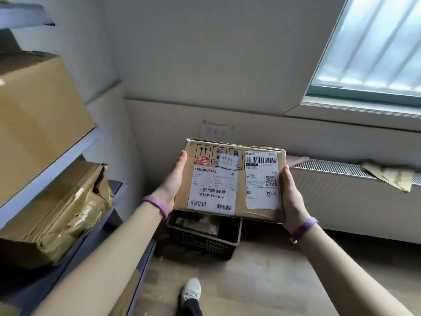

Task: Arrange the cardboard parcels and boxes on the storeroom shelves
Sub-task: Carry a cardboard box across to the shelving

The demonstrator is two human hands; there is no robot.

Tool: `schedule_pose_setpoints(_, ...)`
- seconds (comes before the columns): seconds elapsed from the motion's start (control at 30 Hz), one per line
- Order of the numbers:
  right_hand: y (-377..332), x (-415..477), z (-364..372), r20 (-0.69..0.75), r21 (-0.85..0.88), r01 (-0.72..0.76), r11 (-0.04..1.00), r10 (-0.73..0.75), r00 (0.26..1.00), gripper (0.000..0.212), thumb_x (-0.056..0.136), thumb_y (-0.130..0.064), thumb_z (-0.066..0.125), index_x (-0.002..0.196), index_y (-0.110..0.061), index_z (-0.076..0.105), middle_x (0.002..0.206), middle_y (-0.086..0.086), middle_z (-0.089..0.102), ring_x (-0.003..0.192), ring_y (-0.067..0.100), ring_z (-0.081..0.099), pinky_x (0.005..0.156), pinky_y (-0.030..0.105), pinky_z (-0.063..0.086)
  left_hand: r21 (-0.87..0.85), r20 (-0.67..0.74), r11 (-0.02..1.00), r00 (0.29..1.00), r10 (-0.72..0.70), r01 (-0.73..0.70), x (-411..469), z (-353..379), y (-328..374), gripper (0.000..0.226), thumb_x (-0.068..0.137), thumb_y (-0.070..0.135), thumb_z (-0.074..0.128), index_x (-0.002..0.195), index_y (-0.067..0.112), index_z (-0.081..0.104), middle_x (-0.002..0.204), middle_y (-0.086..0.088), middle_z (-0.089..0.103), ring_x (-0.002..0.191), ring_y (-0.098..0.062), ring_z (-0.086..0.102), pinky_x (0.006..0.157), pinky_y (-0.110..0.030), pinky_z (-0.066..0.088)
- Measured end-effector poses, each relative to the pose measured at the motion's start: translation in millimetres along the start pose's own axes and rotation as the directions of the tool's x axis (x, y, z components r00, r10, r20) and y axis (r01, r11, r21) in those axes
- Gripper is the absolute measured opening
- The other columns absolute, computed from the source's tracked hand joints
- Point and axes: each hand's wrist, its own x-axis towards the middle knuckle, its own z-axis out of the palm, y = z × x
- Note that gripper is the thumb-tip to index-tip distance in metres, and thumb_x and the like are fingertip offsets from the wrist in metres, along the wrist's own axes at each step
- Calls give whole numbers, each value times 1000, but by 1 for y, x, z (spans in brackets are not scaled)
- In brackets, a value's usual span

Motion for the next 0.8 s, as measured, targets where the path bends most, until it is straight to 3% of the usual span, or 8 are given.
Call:
schedule_pose_setpoints(0.13,5,105,7,-84,31,-42,999,44,995,46,102,-52,38,118,-20,67,111,4,75,98,16,73,74,31,61,16,89,995,991,-100,99,119,-6,10,91,69,100,26,133,44,60,129,5,69,125,-23,60,113,-55,38)
schedule_pose_setpoints(0.3,34,216,-5,-211,75,-110,991,123,970,46,102,-51,36,122,-20,65,111,4,75,97,16,72,74,29,59,118,124,966,962,-243,229,249,-6,2,93,64,104,28,133,48,57,132,6,67,129,-25,57,111,-57,39)
schedule_pose_setpoints(0.4,70,270,-16,-293,143,-166,976,202,935,49,102,-52,35,116,-17,66,98,3,78,85,15,74,63,26,60,203,99,935,944,-314,290,323,-2,-13,97,64,103,28,141,47,50,142,5,58,132,-24,52,111,-54,39)
schedule_pose_setpoints(0.53,136,318,-30,-320,321,-234,917,338,885,74,80,-72,43,127,-18,64,114,9,74,108,29,69,101,49,51,338,116,895,930,-348,292,413,14,-33,71,87,82,25,133,39,59,123,6,70,111,-15,66,93,-39,53)
schedule_pose_setpoints(0.6,174,335,-40,-316,375,-260,890,387,866,65,89,-67,38,128,-22,62,118,9,72,110,30,68,105,50,46,482,67,828,930,-362,287,457,23,-51,74,76,91,32,121,44,66,115,11,72,108,-15,68,102,-42,49)
schedule_pose_setpoints(0.67,210,349,-47,-301,396,-281,874,413,860,60,92,-67,41,133,-26,58,122,7,71,112,28,68,105,50,46,585,42,757,921,-388,293,496,35,-71,60,83,85,33,109,44,69,100,12,74,94,-13,70,89,-33,52)
schedule_pose_setpoints(0.73,244,360,-50,-313,366,-317,875,437,843,86,69,-79,66,139,-31,51,127,4,69,117,26,66,106,53,45,703,48,654,900,-434,278,526,51,-88,60,91,77,30,105,36,71,90,10,73,81,-11,70,70,-26,48)
schedule_pose_setpoints(0.8,276,368,-53,-330,404,-366,838,507,796,114,42,-80,82,141,-35,45,129,1,67,117,25,65,105,57,45,792,62,554,870,-490,256,553,65,-110,69,91,78,28,101,29,75,90,4,75,78,-13,71,66,-25,47)
